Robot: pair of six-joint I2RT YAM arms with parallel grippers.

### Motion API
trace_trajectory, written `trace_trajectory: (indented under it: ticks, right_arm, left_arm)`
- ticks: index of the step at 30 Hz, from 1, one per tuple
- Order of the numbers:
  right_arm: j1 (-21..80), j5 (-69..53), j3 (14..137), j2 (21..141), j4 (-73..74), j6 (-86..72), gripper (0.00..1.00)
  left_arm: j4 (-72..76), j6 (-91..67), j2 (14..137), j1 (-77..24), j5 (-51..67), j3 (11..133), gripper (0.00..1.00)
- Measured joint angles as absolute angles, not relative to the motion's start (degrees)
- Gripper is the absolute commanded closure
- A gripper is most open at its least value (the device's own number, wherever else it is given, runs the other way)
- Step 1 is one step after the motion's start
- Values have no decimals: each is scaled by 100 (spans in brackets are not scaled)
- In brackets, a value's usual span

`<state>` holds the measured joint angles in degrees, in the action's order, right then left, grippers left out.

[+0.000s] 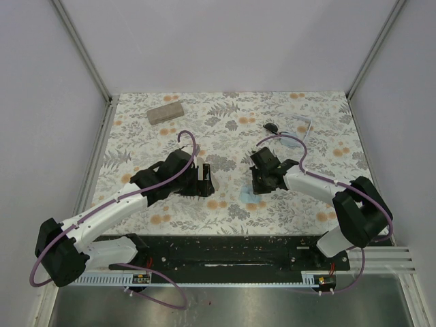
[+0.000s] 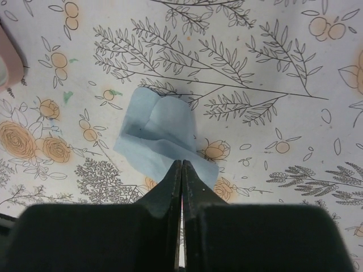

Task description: Organize the sunglasses

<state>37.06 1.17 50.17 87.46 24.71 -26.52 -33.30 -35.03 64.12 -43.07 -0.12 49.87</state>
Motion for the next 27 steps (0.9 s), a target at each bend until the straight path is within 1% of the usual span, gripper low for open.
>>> trace_trajectory:
  ticks: [7, 16, 25, 26, 27]
  right_arm:
    - [3544, 287, 5017, 8702, 2543, -2718, 100]
    - [2209, 27, 4755, 7832, 2519, -3107, 100]
    - [2165, -740, 5446, 7411, 2659, -3328, 100]
    - [2163, -897, 5542, 7393, 2659, -3352, 93]
    - [2163, -1039, 5655, 7391, 2668, -3365, 80]
  left_arm:
    - [-3332, -3503, 6412, -4318, -25, 4978, 13]
    - [-3330, -3524, 6420, -4381, -25, 4976, 13]
    - [-3267, -3612, 6873, -4759, -25, 5030, 13]
    - [-3267, -3614, 6945, -4799, -32, 5081, 13]
    - [-3258, -3616, 7015, -4834, -38, 5144, 13]
